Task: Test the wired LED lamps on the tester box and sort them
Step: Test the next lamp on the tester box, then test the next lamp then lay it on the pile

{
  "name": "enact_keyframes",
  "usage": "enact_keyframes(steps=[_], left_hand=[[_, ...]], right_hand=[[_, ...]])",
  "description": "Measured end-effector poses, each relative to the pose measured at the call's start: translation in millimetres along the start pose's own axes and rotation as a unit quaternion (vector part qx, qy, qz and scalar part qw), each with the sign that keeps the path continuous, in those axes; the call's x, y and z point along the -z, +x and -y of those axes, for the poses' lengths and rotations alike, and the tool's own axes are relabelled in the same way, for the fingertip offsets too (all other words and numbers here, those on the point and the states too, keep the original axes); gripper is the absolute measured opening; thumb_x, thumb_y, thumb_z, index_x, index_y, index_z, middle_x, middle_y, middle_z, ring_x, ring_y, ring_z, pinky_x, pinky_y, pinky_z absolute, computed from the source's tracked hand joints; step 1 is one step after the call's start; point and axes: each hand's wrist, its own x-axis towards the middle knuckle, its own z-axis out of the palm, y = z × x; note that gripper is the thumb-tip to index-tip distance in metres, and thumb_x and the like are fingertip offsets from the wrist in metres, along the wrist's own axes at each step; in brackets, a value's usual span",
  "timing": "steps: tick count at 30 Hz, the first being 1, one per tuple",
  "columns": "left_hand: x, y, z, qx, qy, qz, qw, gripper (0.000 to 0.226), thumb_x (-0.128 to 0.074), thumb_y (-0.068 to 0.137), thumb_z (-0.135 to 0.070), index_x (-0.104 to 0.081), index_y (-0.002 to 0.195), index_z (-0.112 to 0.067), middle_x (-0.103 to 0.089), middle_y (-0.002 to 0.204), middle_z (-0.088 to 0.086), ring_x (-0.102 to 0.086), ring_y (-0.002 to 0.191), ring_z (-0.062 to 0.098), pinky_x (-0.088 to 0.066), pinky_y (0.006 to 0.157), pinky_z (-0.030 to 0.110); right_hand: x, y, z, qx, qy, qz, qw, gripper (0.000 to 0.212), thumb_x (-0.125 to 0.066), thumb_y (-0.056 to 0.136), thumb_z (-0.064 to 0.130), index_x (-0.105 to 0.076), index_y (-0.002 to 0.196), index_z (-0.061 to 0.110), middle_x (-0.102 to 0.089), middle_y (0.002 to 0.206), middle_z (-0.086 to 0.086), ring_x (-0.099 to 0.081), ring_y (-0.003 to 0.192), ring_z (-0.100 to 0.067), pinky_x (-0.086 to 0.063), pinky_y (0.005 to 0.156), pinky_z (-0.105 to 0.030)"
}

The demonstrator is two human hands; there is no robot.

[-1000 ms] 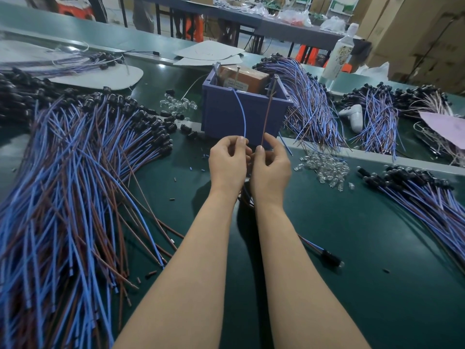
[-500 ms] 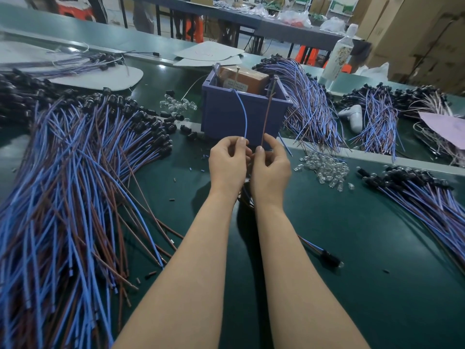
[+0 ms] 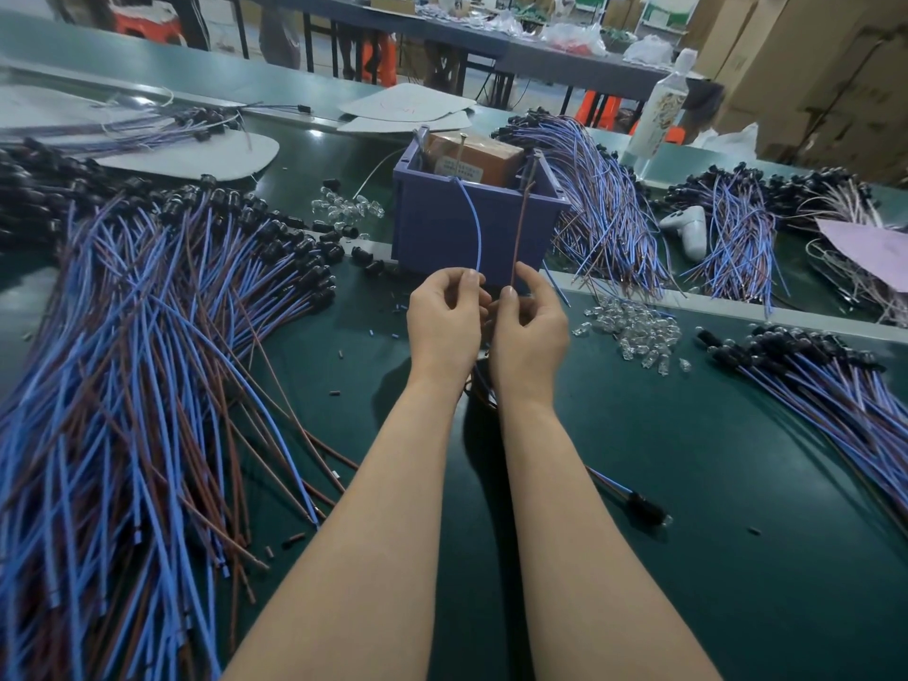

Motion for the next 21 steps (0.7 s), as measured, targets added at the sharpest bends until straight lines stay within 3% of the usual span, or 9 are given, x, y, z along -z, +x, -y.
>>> enact_keyframes(steps=[5,9,14,21], left_hand=[[0.2,-0.8,-0.2,-0.008,0.0,0.005,1.0,0.015,-0.049,0.097,-0.011,-0.06,0.087,-0.009,-0.057,0.063,-0.004,-0.053,0.048,-0.004,-0.045,0.052,0.012],[-0.6,-1.2,0.0,-0.013,0.004,0.002,1.0,0.015,-0.05,0.096,-0.011,-0.059,0.084,-0.011,-0.057,0.062,-0.005,-0.054,0.048,-0.004,-0.047,0.054,0.013],[0.1,-0.1,0.8,-0.019,0.009,0.001,1.0,0.015,-0.05,0.096,-0.011,-0.059,0.084,-0.012,-0.058,0.063,-0.005,-0.054,0.05,-0.003,-0.049,0.059,0.018],[1.0,0.1,0.6,-0.023,0.01,-0.003,1.0,0.016,-0.05,0.096,-0.012,-0.059,0.084,-0.015,-0.058,0.063,-0.006,-0.054,0.05,-0.004,-0.047,0.056,0.013]], right_hand=[[0.1,0.8,1.7,-0.008,0.012,0.0,1.0,0.028,-0.049,0.095,0.012,-0.059,0.121,0.018,-0.066,0.083,-0.005,-0.064,0.08,-0.024,-0.052,0.082,-0.04],[-0.1,1.7,2.4,-0.008,0.02,-0.006,1.0,0.028,-0.049,0.095,0.011,-0.06,0.12,0.017,-0.064,0.079,0.001,-0.064,0.077,-0.02,-0.052,0.079,-0.034],[0.1,4.4,4.1,-0.023,0.036,0.004,0.999,0.028,-0.049,0.095,0.011,-0.06,0.121,0.015,-0.066,0.078,-0.003,-0.066,0.081,-0.026,-0.052,0.084,-0.047],[0.5,5.5,6.3,-0.027,0.043,0.012,0.999,0.029,-0.048,0.095,0.011,-0.059,0.122,0.012,-0.068,0.084,-0.01,-0.066,0.085,-0.029,-0.052,0.085,-0.049]])
